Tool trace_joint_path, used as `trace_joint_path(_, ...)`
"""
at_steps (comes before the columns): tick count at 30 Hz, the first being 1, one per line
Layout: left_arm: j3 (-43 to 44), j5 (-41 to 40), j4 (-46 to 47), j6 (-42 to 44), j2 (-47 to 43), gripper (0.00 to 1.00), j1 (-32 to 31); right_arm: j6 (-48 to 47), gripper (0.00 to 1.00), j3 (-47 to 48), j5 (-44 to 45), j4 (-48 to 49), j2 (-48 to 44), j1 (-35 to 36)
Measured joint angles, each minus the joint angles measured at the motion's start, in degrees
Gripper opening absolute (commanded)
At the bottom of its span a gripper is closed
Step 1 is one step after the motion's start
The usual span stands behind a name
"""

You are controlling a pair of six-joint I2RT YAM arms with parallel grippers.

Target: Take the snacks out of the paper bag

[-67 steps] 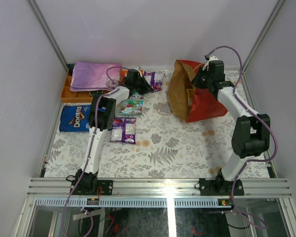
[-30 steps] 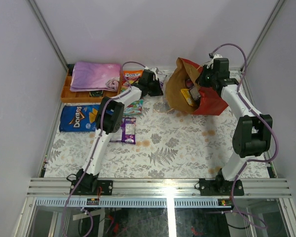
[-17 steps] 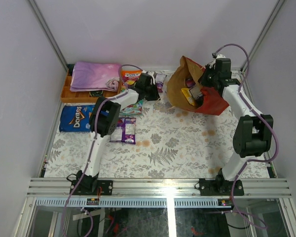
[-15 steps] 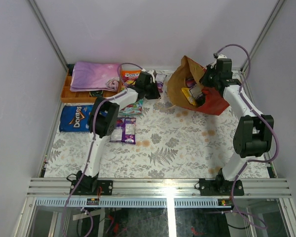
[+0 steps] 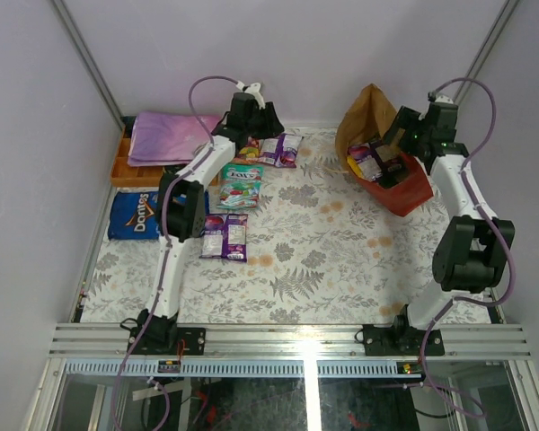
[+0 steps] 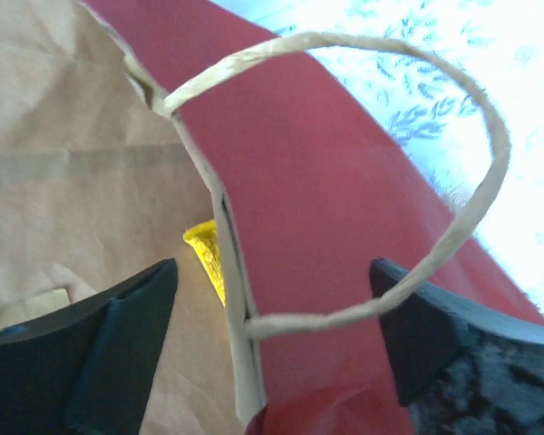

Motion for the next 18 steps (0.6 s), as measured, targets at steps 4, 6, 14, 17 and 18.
trace_joint_path(4,4.87,-0.46,-1.22,2.19,6.14,0.64,-0.31,-1.81,1.0,6.34,-0.04,-4.57,-0.28,0.31)
trace_joint_path(6,5.25,-0.87,-2.23,3.5,8.11,0.69,-0.33,-2.67,0.99,10.95,0.63,-6.16,-0.74,0.7)
trace_joint_path(14,4.0,-3.5,-3.82,8.94,9.25,0.73,-0.72,-9.57,0.92,20.74,9.77,-6.54,-9.03,14.38)
trace_joint_path(17,4.0,-4.42,-3.82,10.58,9.25,0.7,-0.72,-11.34,0.69,22.08,7.85,-3.93,-8.81,25.59)
trace_joint_path(18,4.0,-4.96,-3.85,10.97,9.25,0.68,-0.72,-11.3,0.57,22.03,6.25,-3.1,-7.93,28.28)
